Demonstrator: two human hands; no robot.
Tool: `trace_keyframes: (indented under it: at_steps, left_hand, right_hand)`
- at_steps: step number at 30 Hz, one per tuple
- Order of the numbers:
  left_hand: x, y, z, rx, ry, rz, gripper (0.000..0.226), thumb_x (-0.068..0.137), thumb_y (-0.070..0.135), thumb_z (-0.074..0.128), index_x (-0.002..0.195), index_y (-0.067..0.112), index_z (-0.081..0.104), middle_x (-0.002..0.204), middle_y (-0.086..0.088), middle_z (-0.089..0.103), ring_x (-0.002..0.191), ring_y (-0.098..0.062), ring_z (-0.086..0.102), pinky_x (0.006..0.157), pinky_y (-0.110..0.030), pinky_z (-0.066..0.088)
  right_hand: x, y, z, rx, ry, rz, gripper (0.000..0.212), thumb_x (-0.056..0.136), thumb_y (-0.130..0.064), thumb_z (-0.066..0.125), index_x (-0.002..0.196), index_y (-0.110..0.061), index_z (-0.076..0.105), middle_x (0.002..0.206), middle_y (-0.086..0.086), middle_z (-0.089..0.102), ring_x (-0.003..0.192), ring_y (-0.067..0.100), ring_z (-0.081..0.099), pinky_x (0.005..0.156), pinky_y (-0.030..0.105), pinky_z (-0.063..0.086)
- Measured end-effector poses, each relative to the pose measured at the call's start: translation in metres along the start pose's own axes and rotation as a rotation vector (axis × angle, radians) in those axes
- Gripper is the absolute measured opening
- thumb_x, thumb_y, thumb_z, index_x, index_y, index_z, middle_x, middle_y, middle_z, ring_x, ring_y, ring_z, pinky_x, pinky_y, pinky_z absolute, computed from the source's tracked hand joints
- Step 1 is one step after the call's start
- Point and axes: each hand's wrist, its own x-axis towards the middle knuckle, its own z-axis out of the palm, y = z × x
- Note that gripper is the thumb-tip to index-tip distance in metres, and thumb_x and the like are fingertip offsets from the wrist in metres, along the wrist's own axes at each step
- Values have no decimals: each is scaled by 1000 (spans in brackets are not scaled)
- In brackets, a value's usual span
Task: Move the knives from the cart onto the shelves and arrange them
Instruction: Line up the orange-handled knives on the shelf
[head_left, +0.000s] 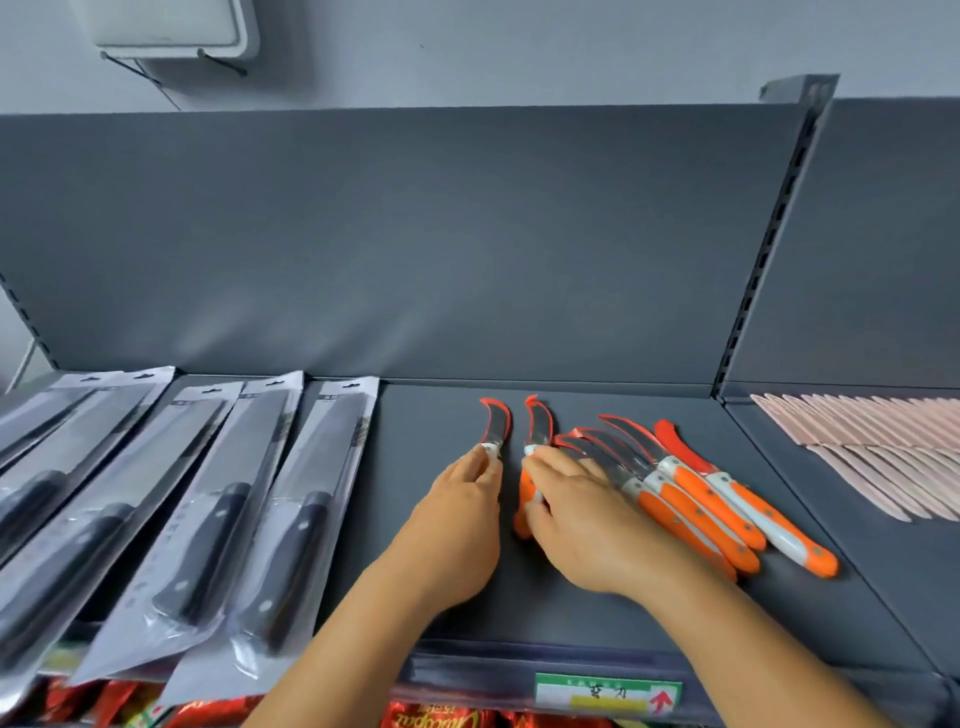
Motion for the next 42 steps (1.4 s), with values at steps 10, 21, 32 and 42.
trace_keyframes:
  at_steps: [10, 21, 32, 42]
  left_hand:
    - [22, 12, 12, -36, -4, 9, 61, 89, 5, 34, 149, 12, 25, 155, 5, 18, 144, -18, 18, 114, -34, 28]
    - [-4, 109, 14, 0, 4, 249, 76, 77, 57, 16, 140, 21, 38, 143, 3, 38, 130, -17, 33, 108, -23, 24]
    - [13, 139, 33, 118, -145, 179, 58, 90, 46, 52, 138, 20, 36, 145, 4, 29, 132, -21, 32, 106, -30, 31]
    - [31, 117, 8, 180, -234, 165, 48, 94, 27, 41, 141, 17, 36, 152, -1, 26, 126, -25, 43, 105, -30, 33]
  right_hand:
    - [14, 15, -8, 49, -11, 4, 47, 99, -19, 33, 145, -14, 28, 158, -7, 12, 145, 16, 13, 117, 34, 20]
    - [-32, 80, -48, -45, 94, 41, 45, 96, -13, 37, 139, -25, 44, 151, -11, 29, 137, 13, 25, 112, 22, 20]
    - [-59, 120, -50, 26, -53, -36, 50, 98, -20, 38, 145, -38, 32, 151, -25, 21, 141, -1, 14, 115, 18, 15]
    - [-37, 103, -44, -85, -85, 53, 49, 100, -38, 35, 147, -25, 27, 157, -13, 10, 143, 16, 8, 115, 40, 20]
